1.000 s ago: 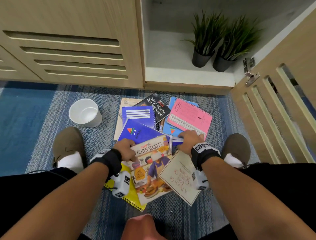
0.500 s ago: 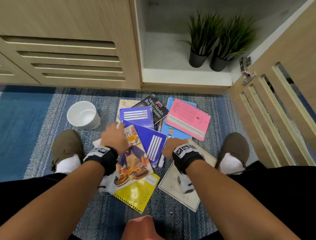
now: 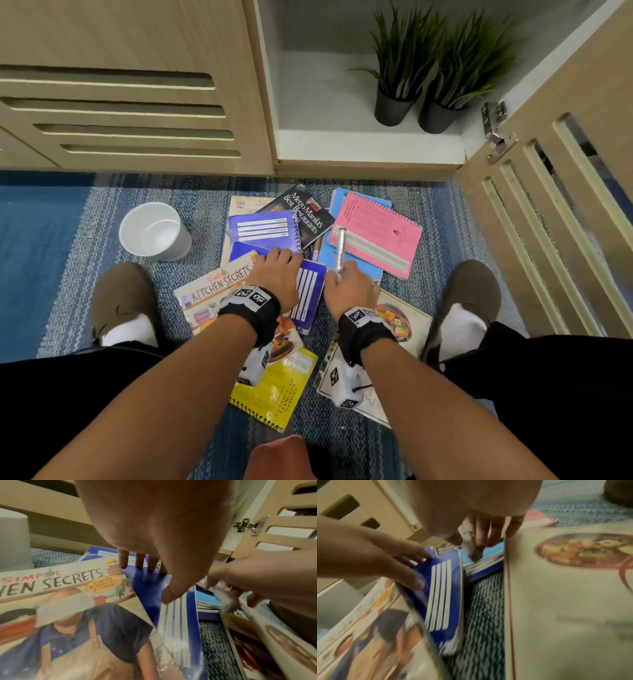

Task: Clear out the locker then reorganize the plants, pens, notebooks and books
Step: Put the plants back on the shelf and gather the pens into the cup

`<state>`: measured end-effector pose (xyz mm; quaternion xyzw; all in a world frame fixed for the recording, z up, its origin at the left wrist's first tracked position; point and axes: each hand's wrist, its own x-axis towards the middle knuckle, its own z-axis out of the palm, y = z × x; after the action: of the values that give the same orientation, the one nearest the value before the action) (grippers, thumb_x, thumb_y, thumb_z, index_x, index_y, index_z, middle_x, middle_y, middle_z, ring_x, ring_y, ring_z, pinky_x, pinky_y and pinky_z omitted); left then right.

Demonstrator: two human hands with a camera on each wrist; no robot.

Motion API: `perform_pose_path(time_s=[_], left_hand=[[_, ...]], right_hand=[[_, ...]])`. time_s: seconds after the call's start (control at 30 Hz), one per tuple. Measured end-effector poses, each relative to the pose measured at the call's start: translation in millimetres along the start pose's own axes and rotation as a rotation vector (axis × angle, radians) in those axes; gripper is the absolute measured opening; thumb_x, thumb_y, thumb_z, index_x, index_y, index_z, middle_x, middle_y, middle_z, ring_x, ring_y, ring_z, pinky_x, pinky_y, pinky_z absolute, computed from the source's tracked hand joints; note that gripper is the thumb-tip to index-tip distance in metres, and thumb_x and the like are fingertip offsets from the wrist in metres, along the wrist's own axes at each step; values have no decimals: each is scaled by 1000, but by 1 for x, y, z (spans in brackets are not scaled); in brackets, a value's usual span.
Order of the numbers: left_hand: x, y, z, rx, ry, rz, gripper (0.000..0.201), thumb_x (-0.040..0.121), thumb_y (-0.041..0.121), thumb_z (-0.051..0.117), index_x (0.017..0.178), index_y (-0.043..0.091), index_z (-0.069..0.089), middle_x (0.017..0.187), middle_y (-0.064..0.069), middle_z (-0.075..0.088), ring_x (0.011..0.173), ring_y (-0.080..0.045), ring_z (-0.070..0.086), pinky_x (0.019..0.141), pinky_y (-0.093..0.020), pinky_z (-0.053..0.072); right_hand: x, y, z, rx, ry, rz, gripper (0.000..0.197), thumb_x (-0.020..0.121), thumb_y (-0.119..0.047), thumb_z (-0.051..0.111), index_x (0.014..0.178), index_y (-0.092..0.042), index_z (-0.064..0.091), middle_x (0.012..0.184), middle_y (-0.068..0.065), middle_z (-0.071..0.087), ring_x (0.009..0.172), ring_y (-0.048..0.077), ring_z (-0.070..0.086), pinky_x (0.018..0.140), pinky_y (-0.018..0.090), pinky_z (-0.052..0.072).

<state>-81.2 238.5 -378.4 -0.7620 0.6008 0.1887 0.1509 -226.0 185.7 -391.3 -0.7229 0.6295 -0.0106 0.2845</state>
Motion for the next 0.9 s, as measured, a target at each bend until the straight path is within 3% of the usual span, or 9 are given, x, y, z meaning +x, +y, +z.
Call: perform_pose_path(time_s=[0.13,0.27,0.33,0.4,0.5,0.6,0.7,0.8,0.9], left_hand=[[0,5,-8,67,103,-19,44,91,46,37,114,20,64,119,-6,65,113,-29,54,96,-43,37],[3,11,-11,156,-52,-121,38,96,37,36,110,19,67,118,-4,69,110,-25,62,100,-42,38],[6,12,-13,180,-60,-141,34,95,35,42,113,20,66,117,-2,68,109,-26,62,98,-41,39],[10,15,-15,177,16,-88,32,90,35,50,117,20,61,117,-5,64,109,-29,58,90,-39,39],[17,21,-10,81,124,71,48,84,33,55,129,21,47,121,-10,55,109,-33,50,90,-42,38],[22,26,-2,71,92,76,53,85,40,50,136,28,44,125,-11,50,114,-37,46,105,-50,31],[24,29,1,147,88,85,50,86,41,47,136,31,48,131,-12,46,118,-38,42,111,-55,24],[26,31,0,204,104,110,56,90,38,45,142,20,43,138,-12,44,125,-39,38,114,-57,19],[25,29,1,243,65,158,61,91,41,45,145,15,38,142,-12,44,131,-40,33,117,-58,13]], right_hand=[[19,3,-20,249,173,-95,45,96,-25,47,141,-24,41,119,8,63,104,33,60,86,42,46],[38,2,-33,469,204,-137,17,98,-18,51,109,-17,63,101,12,60,89,30,61,67,25,38],[45,-2,-36,662,152,-83,16,90,-20,67,105,-14,67,97,8,61,77,16,60,61,12,41],[50,-4,-37,725,136,-97,25,83,-18,74,107,-18,64,84,0,57,70,14,55,67,17,48],[53,-3,-36,515,260,-257,3,92,-24,63,93,-21,62,75,-3,48,73,19,47,67,32,42],[51,-4,-36,126,312,-288,30,98,-37,48,97,-10,60,96,8,57,93,26,49,78,39,40],[53,-3,-32,-93,137,-342,35,99,-37,41,107,-7,55,112,12,55,105,30,48,85,43,41],[57,-2,-28,-148,-96,-575,31,99,-36,36,112,-12,50,115,8,55,108,28,51,94,47,42],[60,-5,-26,-290,-293,-603,34,101,-38,27,119,-16,45,124,7,56,113,28,55,109,53,29]])
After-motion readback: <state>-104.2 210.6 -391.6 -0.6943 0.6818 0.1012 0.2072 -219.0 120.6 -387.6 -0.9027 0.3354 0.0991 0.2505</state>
